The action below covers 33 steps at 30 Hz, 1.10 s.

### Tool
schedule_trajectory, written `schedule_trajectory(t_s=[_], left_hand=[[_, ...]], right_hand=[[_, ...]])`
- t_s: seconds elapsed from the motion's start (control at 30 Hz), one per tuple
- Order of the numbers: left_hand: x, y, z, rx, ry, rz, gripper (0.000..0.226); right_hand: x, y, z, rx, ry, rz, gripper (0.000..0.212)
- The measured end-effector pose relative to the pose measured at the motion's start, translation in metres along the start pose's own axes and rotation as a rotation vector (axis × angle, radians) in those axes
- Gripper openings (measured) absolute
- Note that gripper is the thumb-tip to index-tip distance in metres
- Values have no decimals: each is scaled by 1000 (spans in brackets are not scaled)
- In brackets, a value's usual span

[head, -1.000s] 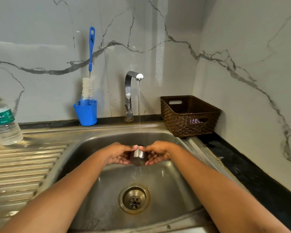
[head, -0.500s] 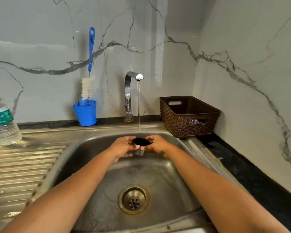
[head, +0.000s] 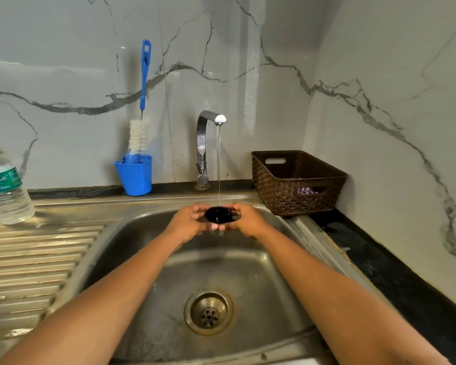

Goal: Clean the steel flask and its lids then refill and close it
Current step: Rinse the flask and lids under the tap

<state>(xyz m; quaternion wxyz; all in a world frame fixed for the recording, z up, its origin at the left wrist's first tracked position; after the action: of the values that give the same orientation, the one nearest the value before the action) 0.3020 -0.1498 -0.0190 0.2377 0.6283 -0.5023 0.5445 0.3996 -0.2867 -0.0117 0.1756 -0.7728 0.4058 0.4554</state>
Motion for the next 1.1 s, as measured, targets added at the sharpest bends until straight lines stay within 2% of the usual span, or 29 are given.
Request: schedule_trajectory(t_s=[0.1, 0.23, 0.3, 0.4, 0.47, 0.57, 0.63, 0.77, 0.83, 0.87, 1.0, 1.1], left_hand=[[-6, 8, -6, -122, -65, -49, 53], [-5, 0, 9, 26, 58, -6, 61], [-2, 1, 1, 27, 71, -6, 59], [-5, 7, -3, -75, 12, -57, 57], [-4, 7, 6, -39, 49, -54, 61], [-1, 2, 11, 63, 152, -16, 63], [1, 5, 2, 59, 156, -4, 59], [-1, 12, -10, 34, 232, -43, 42], [1, 13, -7, 15, 273, -41, 45], [3, 13, -4, 2, 281, -30, 49], [9, 12, 0, 40, 261, 12, 48], [14, 12, -4, 92, 166, -21, 33]], right_hand=[[0, 0, 0, -96, 118, 77, 60], [-5, 0, 1, 92, 134, -27, 58], [-6, -1, 1, 57, 88, -26, 61], [-1, -3, -2, -65, 103, 71, 63], [1, -4, -2, -18, 110, 63, 62], [-2, -3, 2, 72, -15, -17, 61], [-2, 0, 5, -9, -140, -18, 61], [0, 5, 7, -240, -391, 181, 38], [2, 4, 7, -285, -481, 266, 22], [3, 4, 6, -290, -526, 295, 21], [-2, 6, 2, -355, -547, 366, 40], [-4, 10, -1, -346, -289, 404, 53]])
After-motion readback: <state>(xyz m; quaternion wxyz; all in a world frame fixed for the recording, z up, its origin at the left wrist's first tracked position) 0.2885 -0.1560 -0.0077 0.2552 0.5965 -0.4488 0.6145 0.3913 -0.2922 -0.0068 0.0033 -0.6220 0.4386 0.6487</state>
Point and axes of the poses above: each hand's wrist, its own y-axis away from the middle knuckle, its own z-axis out of the palm, x = y × z, the point moved 2 cm from there along -y, towards the middle knuckle, and after that the axes turned 12 degrees about z, right-handed, at the moved point
